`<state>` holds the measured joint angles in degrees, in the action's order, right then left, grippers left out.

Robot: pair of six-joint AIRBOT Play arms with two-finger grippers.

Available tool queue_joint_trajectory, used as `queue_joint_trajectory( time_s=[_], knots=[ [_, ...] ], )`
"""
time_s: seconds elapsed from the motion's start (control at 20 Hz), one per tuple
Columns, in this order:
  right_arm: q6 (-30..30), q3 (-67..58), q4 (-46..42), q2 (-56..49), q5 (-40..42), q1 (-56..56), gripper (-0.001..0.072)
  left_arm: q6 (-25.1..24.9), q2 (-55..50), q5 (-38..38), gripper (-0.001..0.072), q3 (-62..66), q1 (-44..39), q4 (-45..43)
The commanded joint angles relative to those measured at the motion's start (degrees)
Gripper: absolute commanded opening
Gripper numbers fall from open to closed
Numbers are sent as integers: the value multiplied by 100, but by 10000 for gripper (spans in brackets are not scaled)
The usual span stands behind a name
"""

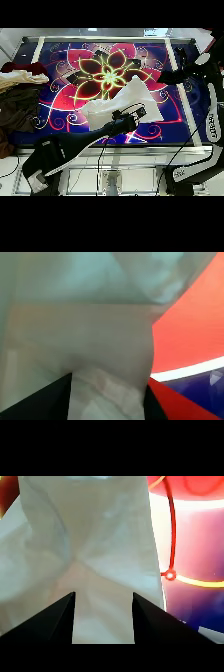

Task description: Fold the shirts.

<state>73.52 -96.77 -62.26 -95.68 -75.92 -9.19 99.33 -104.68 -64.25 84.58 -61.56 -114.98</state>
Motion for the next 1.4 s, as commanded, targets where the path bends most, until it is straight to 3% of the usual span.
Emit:
queue_joint_trajectory(
  time_s=[0.0,0.05,0.15,0.2,0.25,0.3,0.55,0.75,0.95,1.25,1.3,1.35],
  knots=[
    [-7,0,114,4,-24,0,430,205,-20,-20,392,-2,151,-31],
    [-7,0,151,4,-24,0,430,205,-20,-9,342,-2,205,-15],
    [-7,0,192,4,-22,0,430,205,-20,-13,341,-2,271,17],
    [-7,0,190,4,-24,2,428,205,-20,-15,301,-2,299,28],
    [-7,0,190,4,-24,0,417,203,-20,-35,105,-2,317,37],
    [-7,0,192,4,-22,0,417,122,-20,-116,19,0,330,15],
    [-205,2,756,-39,367,192,419,63,-11,-1016,19,11,337,-542],
    [-269,2,745,-420,1429,833,419,72,-11,-1051,18,11,337,-522],
    [-105,0,802,-1137,1801,1263,419,74,-11,-1091,18,11,337,-520],
    [-164,0,1840,-1751,2354,1390,414,70,-11,-1040,18,11,339,-544],
    [-164,0,1862,-1753,2409,1388,308,70,-9,-1054,19,11,339,-651],
    [-177,-2,1952,-1731,2411,1381,15,72,20,-1095,19,11,339,-944]
  ],
)
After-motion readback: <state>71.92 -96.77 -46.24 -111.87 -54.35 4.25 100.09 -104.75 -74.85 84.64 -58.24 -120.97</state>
